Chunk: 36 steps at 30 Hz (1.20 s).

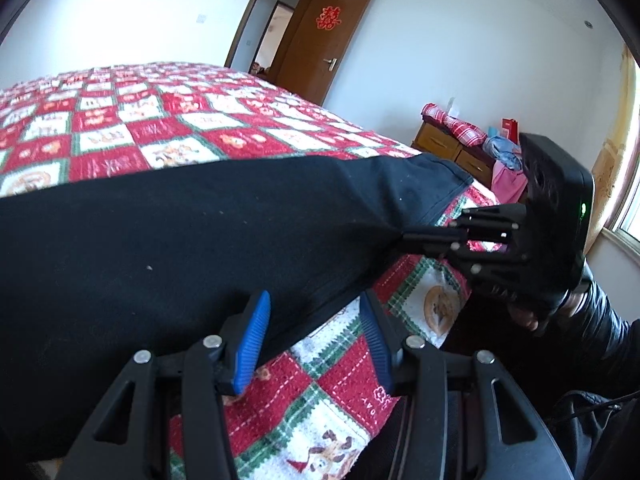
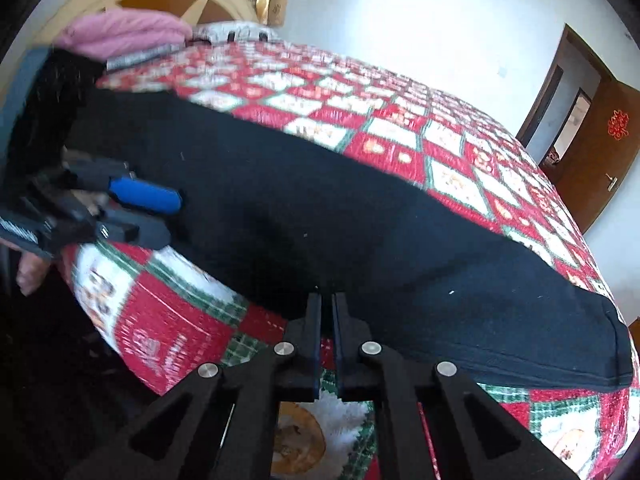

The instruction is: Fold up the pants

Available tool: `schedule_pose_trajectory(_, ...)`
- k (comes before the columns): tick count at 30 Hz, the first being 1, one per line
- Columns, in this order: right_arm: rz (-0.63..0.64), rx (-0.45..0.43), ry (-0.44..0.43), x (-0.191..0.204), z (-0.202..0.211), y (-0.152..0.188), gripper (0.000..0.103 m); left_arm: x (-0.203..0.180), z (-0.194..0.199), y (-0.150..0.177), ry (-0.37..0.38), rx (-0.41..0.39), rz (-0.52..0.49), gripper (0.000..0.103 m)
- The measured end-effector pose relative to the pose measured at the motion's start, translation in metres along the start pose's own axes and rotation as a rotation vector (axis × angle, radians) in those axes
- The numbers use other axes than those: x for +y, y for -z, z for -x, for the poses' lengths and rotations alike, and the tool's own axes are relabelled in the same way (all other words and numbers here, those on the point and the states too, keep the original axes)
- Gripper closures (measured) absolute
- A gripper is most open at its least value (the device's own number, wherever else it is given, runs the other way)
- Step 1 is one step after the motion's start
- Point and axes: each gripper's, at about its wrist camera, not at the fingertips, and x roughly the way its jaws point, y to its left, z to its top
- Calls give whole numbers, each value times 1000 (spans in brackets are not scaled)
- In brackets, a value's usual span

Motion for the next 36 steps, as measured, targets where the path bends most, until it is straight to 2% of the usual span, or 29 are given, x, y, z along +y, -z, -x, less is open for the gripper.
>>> schedule_pose_trajectory(2,-25,-9,-16,-5,4,-1,99,2,2,-1,-8,-10,4,54)
schedule_pose_trajectory(5,-18,55,-30,-5,-16,5,99,11,5,-2,-27,-23,33,54)
schedule_pose_trajectory(7,11,59,-26,0,-16,7,98,16,14,-5,-47,-50,43,54)
schedule_pose_trajectory(8,5,57,-37,-2,-14,6,98,22,22,-7,-81,-76,47,52)
schedule_pose_trajectory(9,-17,50,-58,-6,-11,4,98,25,26,-9,-113,-89,50,43)
schedule_pose_trajectory(11,-62,51,-70,-16,-10,2,92,36,42,-12,-224,-137,57,30)
schedule_pose_trajectory(12,-87,55,-69,-20,-9,0,80,42,49,-13,-265,-157,60,27)
schedule_pose_trajectory(13,-99,46,-63,-23,-6,-3,69,50,57,-13,-330,-175,64,27)
schedule_pose_trajectory(14,-116,30,-65,-24,-3,-7,67,57,61,-12,-373,-180,66,27)
schedule_pose_trajectory(17,-190,-13,-209,-24,-2,-34,67,80,69,-4,-469,-183,90,27)
schedule_pose_trajectory(20,-226,-21,-323,-14,-17,-69,67,97,66,6,-485,-161,141,27)
schedule_pose_trajectory(22,-270,-17,-440,-6,-36,-101,67,98,68,14,-484,-175,135,27)
schedule_pose_trajectory(24,-343,20,-564,3,-65,-137,67,93,69,17,-502,-171,110,27)
schedule_pose_trajectory(26,-395,53,-629,15,-91,-167,67,91,69,21,-505,-178,106,26)
schedule_pose_trajectory(27,-426,100,-682,25,-114,-187,67,92,70,23,-504,-184,105,26)
schedule_pose_trajectory(30,-478,210,-767,53,-158,-220,67,93,72,26,-487,-207,101,26)
schedule_pose_trajectory(36,-487,375,-818,105,-215,-257,67,95,71,29,-470,-233,92,23)
